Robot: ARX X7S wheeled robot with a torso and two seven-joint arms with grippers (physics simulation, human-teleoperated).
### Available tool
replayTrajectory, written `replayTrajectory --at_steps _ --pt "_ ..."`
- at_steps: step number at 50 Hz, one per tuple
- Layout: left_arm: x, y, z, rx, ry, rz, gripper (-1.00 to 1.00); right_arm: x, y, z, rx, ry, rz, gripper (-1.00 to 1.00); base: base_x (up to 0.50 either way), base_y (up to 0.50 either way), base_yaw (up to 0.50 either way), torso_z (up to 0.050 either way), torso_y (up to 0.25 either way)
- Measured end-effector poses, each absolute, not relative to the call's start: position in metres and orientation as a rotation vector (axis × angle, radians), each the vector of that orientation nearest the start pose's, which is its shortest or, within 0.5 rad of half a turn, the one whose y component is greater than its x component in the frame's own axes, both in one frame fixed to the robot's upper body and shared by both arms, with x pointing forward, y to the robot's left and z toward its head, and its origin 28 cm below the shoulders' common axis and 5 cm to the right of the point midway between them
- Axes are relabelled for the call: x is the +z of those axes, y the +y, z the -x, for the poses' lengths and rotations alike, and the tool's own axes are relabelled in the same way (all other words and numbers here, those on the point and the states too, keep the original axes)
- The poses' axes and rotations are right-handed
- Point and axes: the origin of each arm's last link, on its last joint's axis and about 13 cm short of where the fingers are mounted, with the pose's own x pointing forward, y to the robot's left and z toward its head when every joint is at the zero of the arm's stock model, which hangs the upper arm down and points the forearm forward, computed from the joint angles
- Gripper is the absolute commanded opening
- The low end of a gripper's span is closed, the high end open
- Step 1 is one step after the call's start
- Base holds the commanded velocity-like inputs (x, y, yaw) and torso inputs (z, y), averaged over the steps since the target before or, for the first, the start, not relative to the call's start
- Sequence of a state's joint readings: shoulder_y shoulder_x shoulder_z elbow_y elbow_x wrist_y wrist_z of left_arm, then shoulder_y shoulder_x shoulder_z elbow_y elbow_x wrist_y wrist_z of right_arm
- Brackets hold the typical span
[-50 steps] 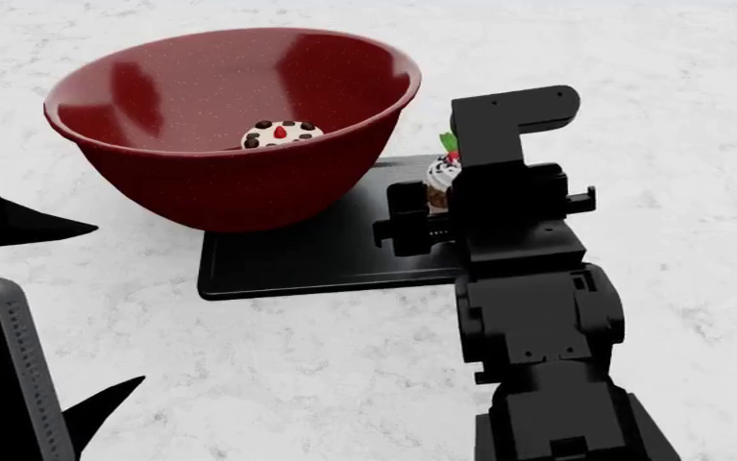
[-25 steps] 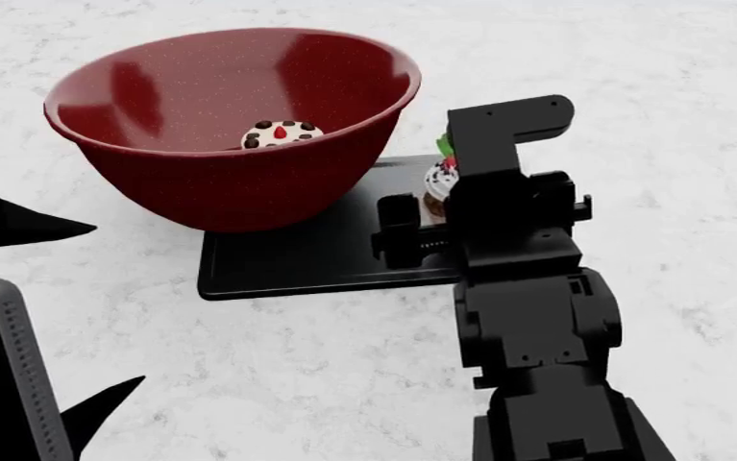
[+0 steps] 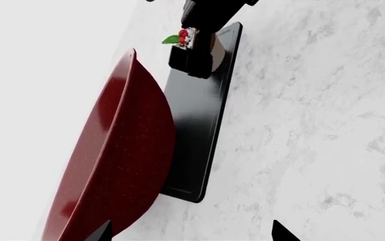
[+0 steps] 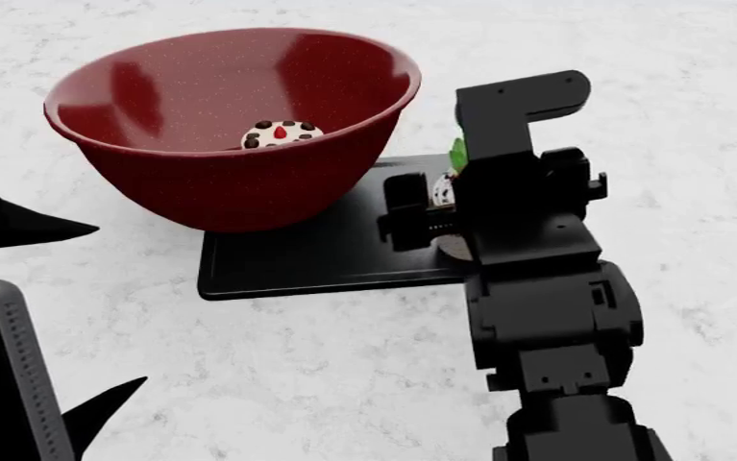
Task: Pick up the bowl with cake and place it on the tray. Pick up the cupcake and place it on the tray.
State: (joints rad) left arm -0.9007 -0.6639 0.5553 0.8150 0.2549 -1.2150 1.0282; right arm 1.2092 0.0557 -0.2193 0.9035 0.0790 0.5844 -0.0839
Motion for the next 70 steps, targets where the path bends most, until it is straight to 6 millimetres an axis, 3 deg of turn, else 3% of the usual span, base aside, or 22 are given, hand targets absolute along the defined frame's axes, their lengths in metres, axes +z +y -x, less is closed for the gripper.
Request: replayTrajectory --at_steps 23,42,61,70 --pt "0.279 0.259 -0.237 -0.752 0.102 -0.992 1.0 0.215 -0.108 -0.371 0.124 0.143 0.13 1.0 0.0 0.0 0.0 0.0 0.0" --pt "0.284 0.253 -0.228 -0.751 0.068 -1.02 1.0 0.251 -0.113 -0.295 0.128 -0.088 0.105 1.0 0.0 0.0 0.0 0.0 0.0" --pt "0.307 0.252 -0.194 -0.634 -0.052 -1.081 1.0 0.271 -0.121 -0.221 0.097 -0.269 0.11 1.0 0.0 0.0 0.0 0.0 0.0" --pt "0.318 0.251 -0.178 -0.551 -0.201 -1.107 1.0 0.279 -0.121 -0.192 0.071 -0.366 0.115 1.0 0.0 0.0 0.0 0.0 0.0"
